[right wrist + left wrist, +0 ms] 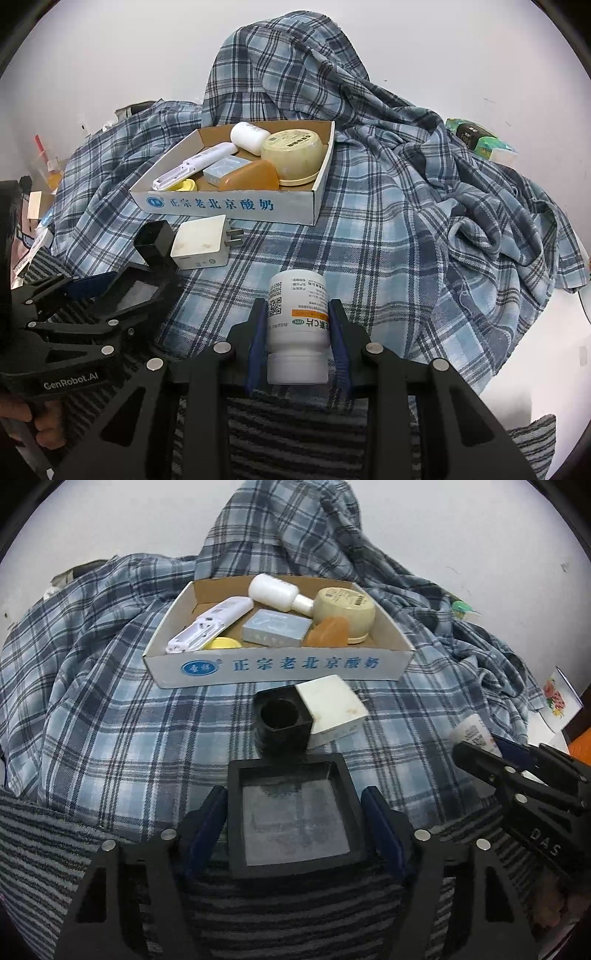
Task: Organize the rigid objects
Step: 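Grasp the black square frame with the left gripper while the right gripper holds the pill bottle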
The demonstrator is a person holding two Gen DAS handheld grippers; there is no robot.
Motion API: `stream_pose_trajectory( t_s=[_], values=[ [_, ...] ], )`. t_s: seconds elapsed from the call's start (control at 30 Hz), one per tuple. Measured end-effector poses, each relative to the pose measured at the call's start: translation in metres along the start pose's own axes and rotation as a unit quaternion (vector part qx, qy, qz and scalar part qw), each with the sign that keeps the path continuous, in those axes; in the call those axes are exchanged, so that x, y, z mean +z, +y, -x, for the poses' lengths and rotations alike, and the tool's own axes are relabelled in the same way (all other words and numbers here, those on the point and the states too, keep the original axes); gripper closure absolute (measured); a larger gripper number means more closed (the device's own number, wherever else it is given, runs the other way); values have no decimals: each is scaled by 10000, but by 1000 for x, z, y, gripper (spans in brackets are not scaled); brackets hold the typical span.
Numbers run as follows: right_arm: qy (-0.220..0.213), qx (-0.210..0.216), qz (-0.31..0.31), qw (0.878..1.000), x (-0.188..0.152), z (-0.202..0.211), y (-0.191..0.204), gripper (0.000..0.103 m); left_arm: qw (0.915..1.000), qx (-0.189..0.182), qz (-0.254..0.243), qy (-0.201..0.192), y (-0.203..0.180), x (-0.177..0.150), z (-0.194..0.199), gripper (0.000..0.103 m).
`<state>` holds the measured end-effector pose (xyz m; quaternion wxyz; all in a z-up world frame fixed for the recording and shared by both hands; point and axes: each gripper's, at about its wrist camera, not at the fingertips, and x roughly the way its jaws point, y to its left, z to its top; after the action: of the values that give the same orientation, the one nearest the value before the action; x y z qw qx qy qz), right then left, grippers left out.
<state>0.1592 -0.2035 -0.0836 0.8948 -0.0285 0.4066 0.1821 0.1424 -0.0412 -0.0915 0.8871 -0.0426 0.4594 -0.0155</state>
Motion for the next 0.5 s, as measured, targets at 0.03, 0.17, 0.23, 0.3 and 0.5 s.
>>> stream_pose_trajectory(
  t_s=[0.03, 0.17, 0.23, 0.3, 0.5],
  values=[
    [2, -8, 8, 10000, 0, 0, 0, 71, 10000, -42, -53, -5, -2, 0, 1, 28],
    [12, -11, -7, 10000, 0, 0, 1, 71, 9997, -91, -221, 43, -9, -2, 0, 28],
    [15, -12, -10, 10000, 0, 0, 2, 71, 9997, -8, -215, 145, -9, -1, -4, 26],
    [20, -12, 7, 10000, 0, -1, 1, 71, 9995, 60, -201, 216, -9, -1, -6, 24],
    [19, -8, 8, 10000, 0, -1, 1, 71, 9997, -25, -240, -66, -10, -2, 4, 29]
  ],
)
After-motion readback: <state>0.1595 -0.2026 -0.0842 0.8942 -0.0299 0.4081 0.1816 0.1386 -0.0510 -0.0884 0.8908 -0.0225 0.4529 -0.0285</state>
